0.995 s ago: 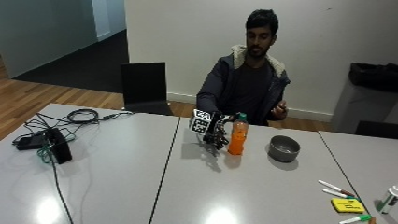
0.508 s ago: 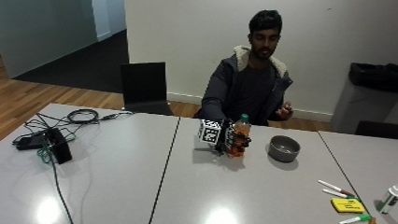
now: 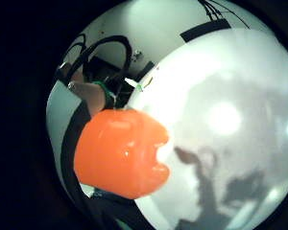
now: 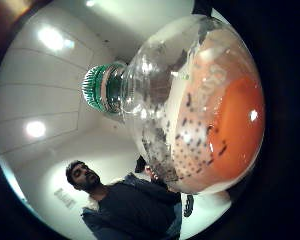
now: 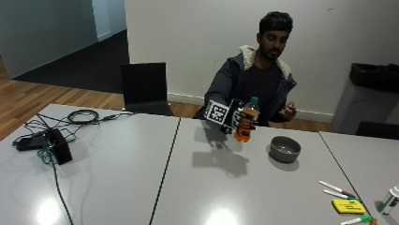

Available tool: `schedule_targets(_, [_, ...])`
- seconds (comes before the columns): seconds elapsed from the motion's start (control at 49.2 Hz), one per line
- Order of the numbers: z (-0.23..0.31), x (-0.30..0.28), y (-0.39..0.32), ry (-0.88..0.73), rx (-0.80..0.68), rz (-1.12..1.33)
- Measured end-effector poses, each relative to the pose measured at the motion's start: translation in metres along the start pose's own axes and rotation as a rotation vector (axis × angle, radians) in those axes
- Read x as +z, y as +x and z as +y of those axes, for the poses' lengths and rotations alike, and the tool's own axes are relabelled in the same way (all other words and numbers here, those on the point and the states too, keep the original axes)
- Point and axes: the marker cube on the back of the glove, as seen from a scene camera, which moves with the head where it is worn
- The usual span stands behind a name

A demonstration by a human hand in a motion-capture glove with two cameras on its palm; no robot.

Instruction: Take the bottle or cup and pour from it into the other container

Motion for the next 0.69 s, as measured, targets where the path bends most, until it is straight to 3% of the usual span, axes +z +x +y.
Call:
schedule_targets(0.041, [-0.008,-0.003,-0.015,0.039,-0.025,0.026])
schedule_targets(0.162, [-0.003,-0.008,-0.056,-0.07,-0.042,0.202])
schedule_targets(0.305, [-0.015,0.008,-0.084,-0.045,-0.117,0.576])
schedule_targets(0.406, [-0.026,0.035,-0.099,0.022,-0.022,0.796])
schedule_targets(0.508, [-0.025,0.052,-0.099,-0.176,-0.21,0.927])
schedule_targets(0.691, [-0.035,0.083,-0.095,-0.262,-0.315,1.204])
